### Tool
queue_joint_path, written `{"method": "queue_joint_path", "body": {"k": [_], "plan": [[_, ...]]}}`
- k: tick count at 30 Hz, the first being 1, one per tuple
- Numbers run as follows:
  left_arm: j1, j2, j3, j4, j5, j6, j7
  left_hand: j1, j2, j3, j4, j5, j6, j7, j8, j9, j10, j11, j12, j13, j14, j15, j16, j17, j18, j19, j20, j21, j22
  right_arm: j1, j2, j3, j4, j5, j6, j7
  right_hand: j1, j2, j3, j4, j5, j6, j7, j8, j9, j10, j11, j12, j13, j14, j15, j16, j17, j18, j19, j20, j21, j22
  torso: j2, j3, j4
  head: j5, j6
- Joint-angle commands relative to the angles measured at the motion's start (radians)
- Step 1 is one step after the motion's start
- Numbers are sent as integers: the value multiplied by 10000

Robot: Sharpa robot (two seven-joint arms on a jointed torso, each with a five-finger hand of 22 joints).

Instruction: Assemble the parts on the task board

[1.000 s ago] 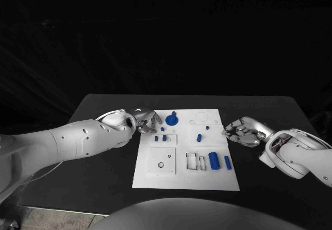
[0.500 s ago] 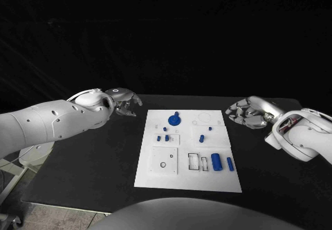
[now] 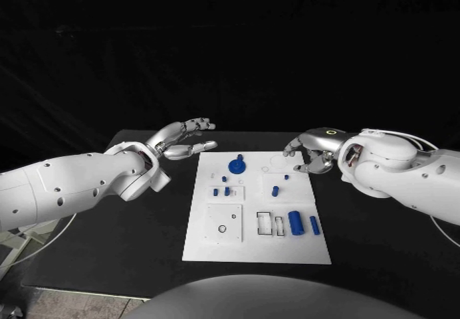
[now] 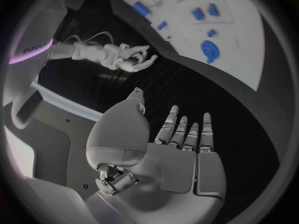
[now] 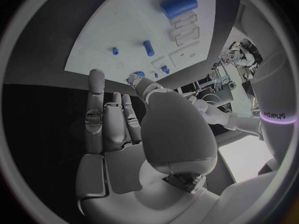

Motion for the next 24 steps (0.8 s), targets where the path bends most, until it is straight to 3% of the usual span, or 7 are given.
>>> {"method": "queue_joint_path", "body": {"k": [1,2,3,6,12,17,24], "plan": [[-40,-132,-51,525,5953,1439,1683,-92,6,-328,19,-218,-1055,-306,-191,-542,-362,-281,-386,-596,-220,15,-348,-464,74,-514,147,-156,-1460,-254,194,-13,-308,-1793,743,-183,99,-28,-112,-9,145,66,28,-95,-144,60,53,-151,-321,-44,17,-37,-20,26,91,28,-74,-43,14,-60,72,-150,2],[-51,-181,-74,682,6284,1582,1783,-78,-38,-411,14,-294,-1258,-406,-226,-672,-430,-366,-453,-738,-225,-21,-358,-481,147,-563,179,-160,-1702,-364,285,-13,-444,-1933,721,-165,99,-18,-152,0,170,179,87,-79,-171,100,64,-184,-421,-39,28,-38,-19,30,106,26,-98,-56,11,-66,80,-166,2],[-62,-247,-97,858,6617,1731,1903,-21,-79,-535,59,-372,-1314,-496,-221,-869,-453,-434,-421,-970,-225,-68,-358,-481,386,-600,265,-151,-2100,-511,414,-13,-640,-2117,664,-137,107,-2,-210,8,252,318,133,-88,-233,225,68,-219,-600,-12,25,-21,16,28,150,31,-137,-77,4,-74,93,-194,2],[-75,-357,-124,1081,6993,1804,2116,58,-109,-583,34,-332,-1281,-553,-232,-1034,-473,-464,-341,-1170,-225,-111,-358,-481,517,-578,312,-151,-2412,-774,631,-11,-981,-2349,500,-109,68,10,-285,49,327,466,133,-125,-327,523,72,-226,-844,51,29,15,81,40,239,21,-182,-104,12,-73,106,-188,2],[-84,-465,-145,1188,7256,1705,2293,240,-103,-588,33,-91,-1283,-663,-238,-1179,-492,-480,-245,-1327,-225,-140,-358,-481,542,-544,301,-145,-2638,-1130,917,-2,-1477,-2476,-108,-188,-2,64,-284,112,627,761,214,-198,-495,1078,122,-313,-1352,219,33,130,295,27,448,20,-253,-144,11,-68,77,-201,2],[-86,-421,-151,1095,7307,1753,2145,858,187,-605,5,595,-1333,-624,-246,-1358,-500,-165,-47,-1499,-225,100,-358,-481,535,-457,564,-129,-2839,-1313,1091,1,-1783,-2476,-511,-282,7,141,-203,101,805,831,264,-256,-579,1132,165,-420,-1571,224,57,112,278,29,481,26,-299,-153,6,-68,79,-248,2],[-86,-363,-155,1020,7252,1850,1849,1362,516,-843,-7,1212,-1337,-497,-241,-1477,-497,282,230,-1652,-62,374,-292,-417,561,-147,898,-46,-2606,-1443,1162,2,-1961,-2468,-1145,-228,-8,267,-109,122,809,988,202,-261,-636,1245,198,-463,-1750,243,73,124,307,26,509,34,-336,-151,11,-65,71,-272,2]]}}
